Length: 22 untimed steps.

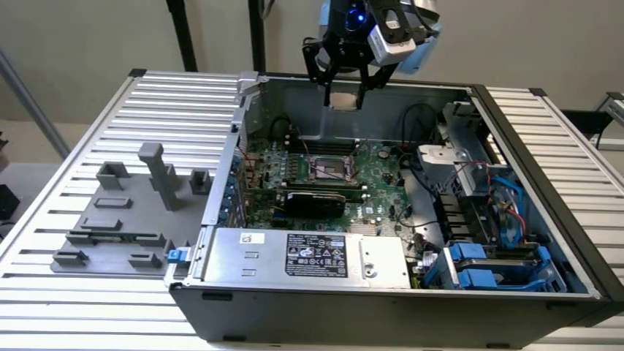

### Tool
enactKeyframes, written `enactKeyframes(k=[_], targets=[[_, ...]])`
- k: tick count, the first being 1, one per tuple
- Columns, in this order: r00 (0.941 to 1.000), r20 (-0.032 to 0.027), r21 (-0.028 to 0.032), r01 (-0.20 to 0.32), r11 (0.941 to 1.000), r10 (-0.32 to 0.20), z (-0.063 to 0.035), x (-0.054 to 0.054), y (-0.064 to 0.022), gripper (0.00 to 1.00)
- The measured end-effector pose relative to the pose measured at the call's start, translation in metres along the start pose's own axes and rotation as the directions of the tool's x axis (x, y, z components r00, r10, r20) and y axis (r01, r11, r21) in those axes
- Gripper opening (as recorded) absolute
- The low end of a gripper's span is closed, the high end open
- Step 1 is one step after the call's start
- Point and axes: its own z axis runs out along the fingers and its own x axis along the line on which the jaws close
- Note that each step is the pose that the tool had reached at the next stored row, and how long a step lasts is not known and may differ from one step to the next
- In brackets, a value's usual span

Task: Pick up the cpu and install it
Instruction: 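Place the cpu into insertion slot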

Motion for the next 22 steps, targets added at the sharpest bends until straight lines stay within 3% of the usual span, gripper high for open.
enactKeyframes(k=[11,17,22], targets=[[1.0000,0.0000,0.0001,-0.001,1.0000,0.001,0.0001,0.0000,0.0000,0.55],[0.9950,0.0042,-0.0008,-0.100,0.9950,0.100,0.0006,0.0000,0.0000,0.55],[0.9816,0.0080,-0.0023,-0.191,0.9817,0.191,0.0012,0.0000,-0.0001,0.55]])
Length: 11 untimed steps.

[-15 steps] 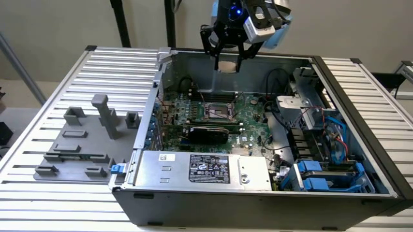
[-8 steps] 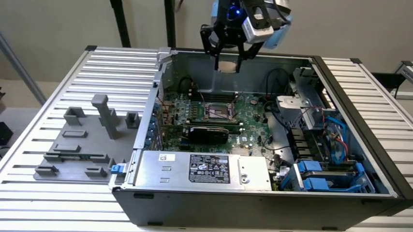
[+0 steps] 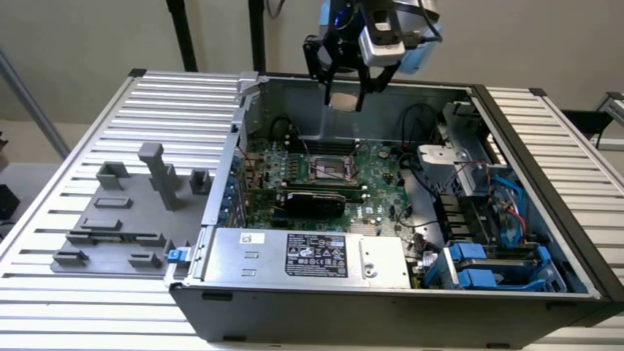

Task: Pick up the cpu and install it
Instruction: 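Place the cpu into insertion slot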

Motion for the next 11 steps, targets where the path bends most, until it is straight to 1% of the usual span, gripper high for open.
enactKeyframes(k=[3,5,8,11], targets=[[0.9985,0.0023,-0.0006,-0.054,0.9985,0.054,0.0004,0.0000,0.0000,0.55],[0.9959,0.0038,-0.0010,-0.090,0.9959,0.090,0.0007,0.0000,0.0000,0.55],[0.9895,0.0061,-0.0017,-0.144,0.9895,0.144,0.0012,0.0000,0.0000,0.55],[0.9800,0.0083,-0.0025,-0.199,0.9801,0.199,0.0017,0.0000,-0.0001,0.55]])
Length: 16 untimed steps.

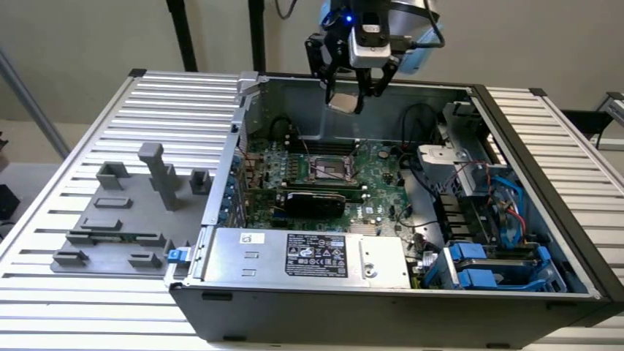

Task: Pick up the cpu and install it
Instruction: 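Place the cpu into insertion slot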

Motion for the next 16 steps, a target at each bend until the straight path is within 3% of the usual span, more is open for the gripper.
enactKeyframes(k=[4,8,12,16], targets=[[0.9974,0.0031,-0.0007,-0.072,0.9974,0.072,0.0006,0.0000,0.0000,0.55],[0.9894,0.0061,-0.0017,-0.145,0.9895,0.145,0.0014,0.0000,-0.0001,0.55],[0.9763,0.0090,-0.0029,-0.216,0.9764,0.216,0.0023,0.0000,-0.0001,0.55],[0.9578,0.0119,-0.0043,-0.287,0.9579,0.287,0.0035,0.0000,-0.0002,0.55]])
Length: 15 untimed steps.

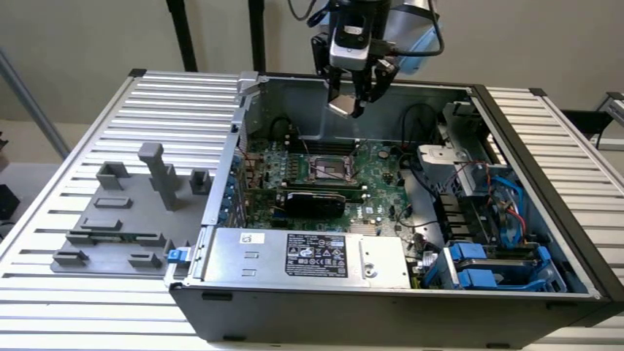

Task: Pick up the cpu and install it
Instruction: 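Place the cpu into insertion slot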

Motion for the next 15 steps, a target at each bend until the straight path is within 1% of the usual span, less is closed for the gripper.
enactKeyframes(k=[3,5,7,9,11,13,15], targets=[[0.9985,0.0023,-0.0005,-0.054,0.9985,0.054,0.0011,0.0000,0.0000,0.55],[0.9959,0.0038,-0.0010,-0.090,0.9959,0.090,0.0018,0.0000,-0.0001,0.55],[0.9919,0.0054,-0.0013,-0.127,0.9920,0.127,0.0025,0.0000,-0.0001,0.55],[0.9868,0.0068,-0.0019,-0.162,0.9868,0.162,0.0033,0.0000,-0.0001,0.55],[0.9802,0.0083,-0.0025,-0.198,0.9802,0.198,0.0040,0.0000,-0.0002,0.55],[0.9724,0.0097,-0.0031,-0.233,0.9725,0.233,0.0048,0.0000,-0.0002,0.55],[0.9634,0.0111,-0.0039,-0.268,0.9635,0.268,0.0056,0.0000,-0.0002,0.55]])
